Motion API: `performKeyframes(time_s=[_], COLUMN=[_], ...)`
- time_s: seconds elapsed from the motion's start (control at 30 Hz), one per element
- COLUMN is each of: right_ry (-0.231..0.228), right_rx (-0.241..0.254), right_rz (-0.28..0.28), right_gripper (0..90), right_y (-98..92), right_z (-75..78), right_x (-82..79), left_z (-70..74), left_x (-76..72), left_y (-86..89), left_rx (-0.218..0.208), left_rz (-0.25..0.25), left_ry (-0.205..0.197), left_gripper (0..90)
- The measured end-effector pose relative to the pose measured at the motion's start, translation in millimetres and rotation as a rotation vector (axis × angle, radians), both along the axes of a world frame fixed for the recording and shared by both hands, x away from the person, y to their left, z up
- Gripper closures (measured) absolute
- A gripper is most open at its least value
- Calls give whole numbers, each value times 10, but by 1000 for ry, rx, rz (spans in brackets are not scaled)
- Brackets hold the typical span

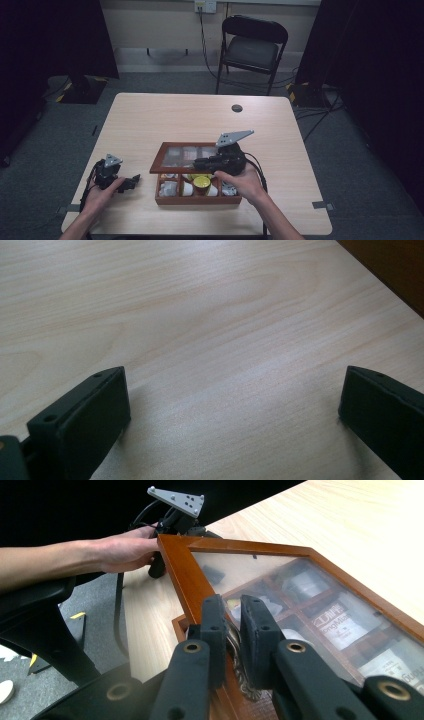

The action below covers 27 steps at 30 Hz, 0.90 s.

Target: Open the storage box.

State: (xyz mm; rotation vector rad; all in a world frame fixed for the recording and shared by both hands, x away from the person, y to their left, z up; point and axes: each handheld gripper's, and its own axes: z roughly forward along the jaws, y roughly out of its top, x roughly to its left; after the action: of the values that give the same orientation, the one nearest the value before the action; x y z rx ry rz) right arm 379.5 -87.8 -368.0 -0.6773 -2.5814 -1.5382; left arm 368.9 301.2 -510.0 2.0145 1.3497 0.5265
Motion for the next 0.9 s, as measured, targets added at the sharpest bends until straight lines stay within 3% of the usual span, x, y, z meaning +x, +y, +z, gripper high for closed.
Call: performKeyframes(time_s=[0.9], right_ry=[35], right_rx=[-5], right_rz=[-9], right_gripper=[811], right_y=[10], right_z=[173], right_x=[155], left_z=[0], left_x=[0], left_y=[3], left_rx=[3], left_rz=[1], left_ry=[-1], left_gripper=[0])
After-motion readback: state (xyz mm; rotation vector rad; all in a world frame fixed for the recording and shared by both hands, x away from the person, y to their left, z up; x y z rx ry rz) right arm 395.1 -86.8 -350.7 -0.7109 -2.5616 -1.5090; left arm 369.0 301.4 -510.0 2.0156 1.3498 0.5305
